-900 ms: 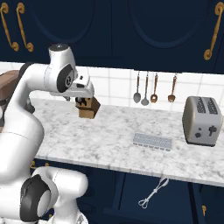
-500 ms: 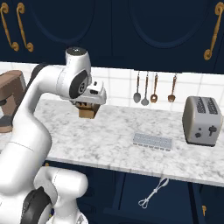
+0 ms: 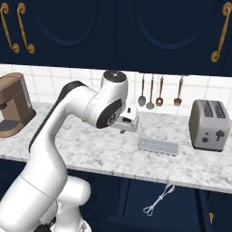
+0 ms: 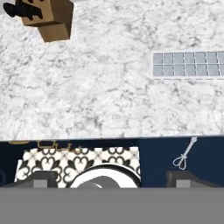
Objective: Pick the tongs from the drawer and place it on the counter.
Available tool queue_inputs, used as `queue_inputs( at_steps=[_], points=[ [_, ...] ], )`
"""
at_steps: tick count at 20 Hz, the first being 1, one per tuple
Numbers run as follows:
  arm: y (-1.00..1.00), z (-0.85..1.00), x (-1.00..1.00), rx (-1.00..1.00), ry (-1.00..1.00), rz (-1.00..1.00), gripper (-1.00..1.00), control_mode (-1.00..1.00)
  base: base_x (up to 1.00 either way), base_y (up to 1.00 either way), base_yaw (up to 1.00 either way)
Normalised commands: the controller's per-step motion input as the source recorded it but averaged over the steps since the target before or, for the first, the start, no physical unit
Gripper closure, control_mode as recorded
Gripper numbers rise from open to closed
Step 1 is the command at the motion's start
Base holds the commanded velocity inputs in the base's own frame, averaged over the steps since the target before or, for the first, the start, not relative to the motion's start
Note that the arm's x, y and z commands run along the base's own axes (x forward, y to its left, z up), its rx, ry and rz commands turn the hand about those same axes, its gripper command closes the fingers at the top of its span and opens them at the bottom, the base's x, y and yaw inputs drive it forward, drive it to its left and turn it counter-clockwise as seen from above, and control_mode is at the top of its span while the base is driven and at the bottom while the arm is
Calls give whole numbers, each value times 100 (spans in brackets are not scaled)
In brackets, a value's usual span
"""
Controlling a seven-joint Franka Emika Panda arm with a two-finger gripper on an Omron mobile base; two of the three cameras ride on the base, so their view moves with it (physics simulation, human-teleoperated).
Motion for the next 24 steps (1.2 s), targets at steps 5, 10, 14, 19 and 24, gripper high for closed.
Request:
queue_inputs(
  at_steps=[5, 10, 14, 19, 24],
  points=[
    [-80, -49, -60, -1, 0, -19, -100, -100, 0, 0, 0],
    [-79, -66, -28, -11, 0, -23, -100, -100, 0, 0, 0],
    [-45, -35, 2, -25, 1, -7, -100, -100, 0, 0, 0],
    [-54, -56, 1, -11, 0, -9, -100, -100, 0, 0, 0],
    [-55, -49, 0, 0, 0, -3, -100, -100, 0, 0, 0]
  ],
)
